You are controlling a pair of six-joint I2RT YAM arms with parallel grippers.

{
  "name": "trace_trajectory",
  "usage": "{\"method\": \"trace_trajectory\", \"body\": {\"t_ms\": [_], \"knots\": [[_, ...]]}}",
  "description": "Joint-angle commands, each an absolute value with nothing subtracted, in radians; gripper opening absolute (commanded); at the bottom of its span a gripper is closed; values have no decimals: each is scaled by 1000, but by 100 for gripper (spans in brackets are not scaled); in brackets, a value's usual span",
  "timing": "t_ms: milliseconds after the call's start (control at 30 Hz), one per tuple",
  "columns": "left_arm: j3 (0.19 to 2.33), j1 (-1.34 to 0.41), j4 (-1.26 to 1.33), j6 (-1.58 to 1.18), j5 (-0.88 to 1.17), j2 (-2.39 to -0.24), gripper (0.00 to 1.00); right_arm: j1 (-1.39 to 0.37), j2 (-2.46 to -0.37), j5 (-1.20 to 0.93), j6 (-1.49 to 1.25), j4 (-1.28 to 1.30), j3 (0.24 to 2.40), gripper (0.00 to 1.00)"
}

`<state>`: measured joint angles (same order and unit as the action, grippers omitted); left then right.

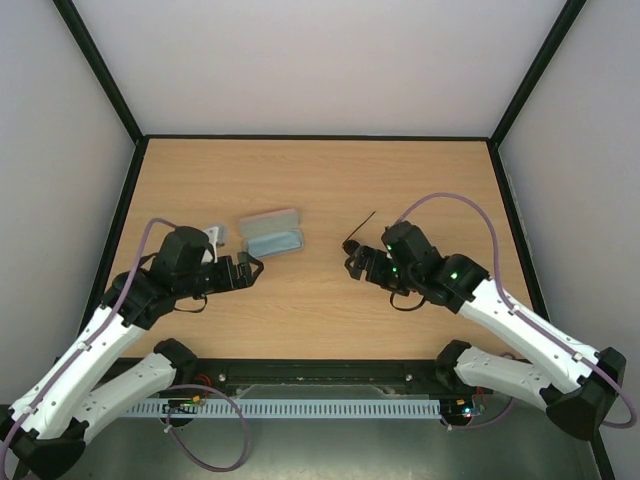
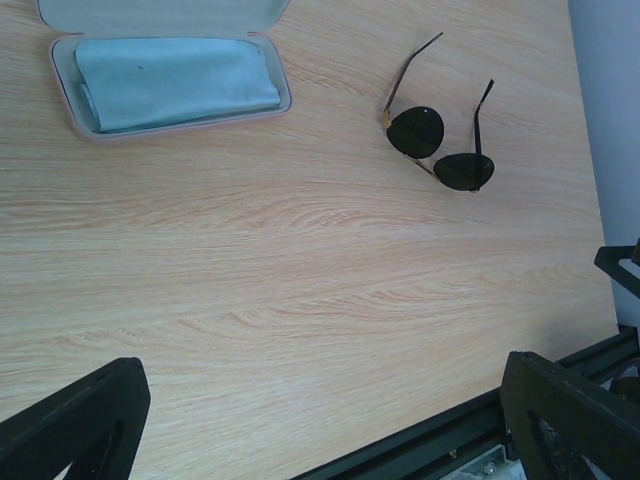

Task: Organize the sunglasses
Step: Pick up the sunglasses from the center of the board.

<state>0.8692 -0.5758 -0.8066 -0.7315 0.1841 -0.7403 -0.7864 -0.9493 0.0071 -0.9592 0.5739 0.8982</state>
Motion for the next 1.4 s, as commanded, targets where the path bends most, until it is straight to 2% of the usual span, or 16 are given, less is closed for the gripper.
{"method": "trace_trajectory", "body": {"t_ms": [0,167,367,667,833,1133,1367], "knots": [[891,-580,-818,-687,207,-751,99,-783,-996,55,-1015,594,948,99],[878,-579,-803,-651,231,-760,99,-779,-1028,162,-1017,710,1072,99],[855,-580,-778,-643,278,-798,99,-753,-1068,190,-1021,757,1156,99],[866,-579,-753,-632,265,-835,99,-731,-1255,160,-953,755,1285,99],[894,-579,-755,-639,196,-839,99,-644,-1372,170,-873,795,1389,99],[922,-579,-735,-704,141,-909,99,-396,-1383,110,-762,803,1313,99],[954,-579,-696,-725,100,-974,99,-375,-1341,111,-736,777,1210,96]]}}
